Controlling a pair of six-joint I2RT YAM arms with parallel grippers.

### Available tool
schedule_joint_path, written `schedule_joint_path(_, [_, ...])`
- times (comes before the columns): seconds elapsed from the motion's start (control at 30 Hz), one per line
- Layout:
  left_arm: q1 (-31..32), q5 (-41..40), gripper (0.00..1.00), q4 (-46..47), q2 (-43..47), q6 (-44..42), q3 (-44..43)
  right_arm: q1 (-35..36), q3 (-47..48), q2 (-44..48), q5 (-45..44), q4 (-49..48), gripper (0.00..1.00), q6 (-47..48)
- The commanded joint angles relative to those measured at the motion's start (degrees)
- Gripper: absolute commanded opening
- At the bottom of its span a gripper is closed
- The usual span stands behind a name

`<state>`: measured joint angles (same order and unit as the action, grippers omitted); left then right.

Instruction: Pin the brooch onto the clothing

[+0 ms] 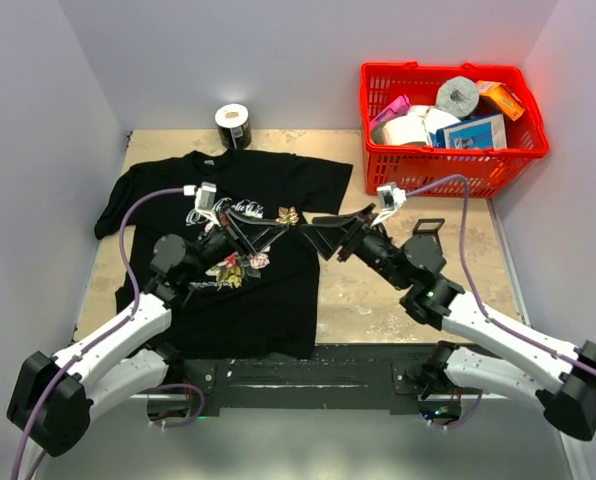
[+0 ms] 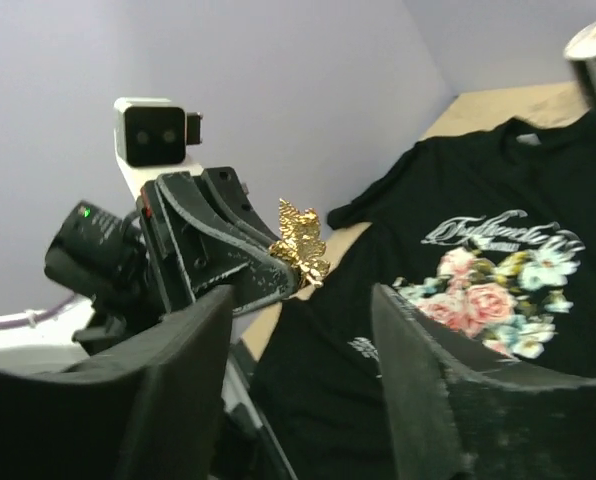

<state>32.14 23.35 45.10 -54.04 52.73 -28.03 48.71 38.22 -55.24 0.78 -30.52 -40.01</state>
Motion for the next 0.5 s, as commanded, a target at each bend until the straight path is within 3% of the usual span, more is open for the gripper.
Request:
schedule_joint_path(0.0, [-5.4, 15.2, 0.00, -14.5, -1.1, -10.0, -4.7, -3.3, 2.1, 5.1, 3.6, 15.1, 0.65, 8.1])
schedule_joint_path(0.1, [-6.5, 25.9, 0.00, -24.5, -4.7, -22.1, -9.3, -8.6, 4.8, 3.8, 12.8, 20.1, 0.70, 12.8])
schedule_joint_path(0.2, [-6.5, 29.2, 0.00, -37.8, -7.6, -34.0, -14.8, -11.2, 8.3, 0.6, 20.6, 24.3, 0.71, 18.3])
schedule_joint_path(0.47, [-6.6, 36.8, 0.00, -43.9, -10.6, -43.5, -16.4, -11.8, 14.8, -8.3, 34.2, 28.1, 0.61, 26.0])
